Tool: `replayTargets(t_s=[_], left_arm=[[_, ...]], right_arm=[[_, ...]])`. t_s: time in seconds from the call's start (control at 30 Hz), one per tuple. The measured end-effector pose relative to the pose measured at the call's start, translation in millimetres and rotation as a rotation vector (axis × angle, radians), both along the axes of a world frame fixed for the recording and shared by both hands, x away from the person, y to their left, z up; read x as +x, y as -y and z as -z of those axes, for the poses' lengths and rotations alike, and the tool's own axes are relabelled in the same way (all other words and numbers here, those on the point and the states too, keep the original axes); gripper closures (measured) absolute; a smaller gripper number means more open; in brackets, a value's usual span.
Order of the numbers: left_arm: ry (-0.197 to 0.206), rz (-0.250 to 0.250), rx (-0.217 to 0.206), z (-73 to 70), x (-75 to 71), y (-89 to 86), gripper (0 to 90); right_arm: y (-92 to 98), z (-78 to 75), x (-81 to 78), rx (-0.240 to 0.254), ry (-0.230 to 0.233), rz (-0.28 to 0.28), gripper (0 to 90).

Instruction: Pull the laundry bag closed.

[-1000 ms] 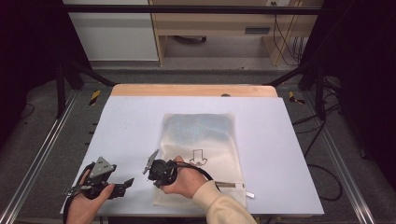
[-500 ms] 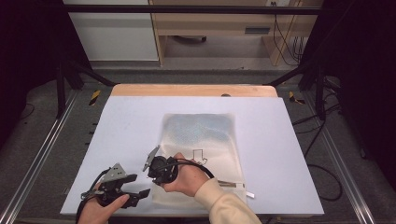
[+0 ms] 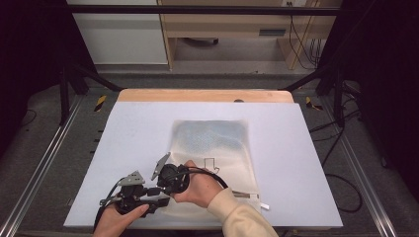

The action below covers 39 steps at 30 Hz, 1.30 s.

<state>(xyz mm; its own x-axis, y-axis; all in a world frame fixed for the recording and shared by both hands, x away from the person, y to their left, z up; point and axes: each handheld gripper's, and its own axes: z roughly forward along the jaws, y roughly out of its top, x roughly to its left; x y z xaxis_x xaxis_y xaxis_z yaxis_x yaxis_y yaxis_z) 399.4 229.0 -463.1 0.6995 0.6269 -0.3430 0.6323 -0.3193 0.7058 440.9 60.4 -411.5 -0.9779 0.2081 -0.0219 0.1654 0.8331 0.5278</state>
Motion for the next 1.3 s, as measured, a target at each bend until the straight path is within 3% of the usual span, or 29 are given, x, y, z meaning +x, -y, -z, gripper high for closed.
replayTargets(t_s=[0.07,0.27,0.73,0.97,1.3], left_arm=[[-0.002,0.006,0.011,1.8,1.7,1.5,43.3],[-0.028,0.046,-0.024,6.8,7.9,4.2,51.1],[-0.065,0.067,-0.07,16.6,18.7,8.2,62.1],[-0.062,0.075,-0.072,17.9,18.7,11.9,59.6],[-0.06,0.062,-0.053,20.4,22.8,11.2,78.4]], right_arm=[[0.8,-1.3,0.2,-0.002,0.005,0.0,82.0],[1.4,-2.9,0.0,0.005,0.005,-0.006,82.0],[2.4,-3.7,-0.1,0.024,0.0,0.007,82.0],[3.8,-4.0,0.7,0.025,0.002,0.004,82.0],[6.0,-3.1,0.6,0.027,0.013,0.0,82.1]])
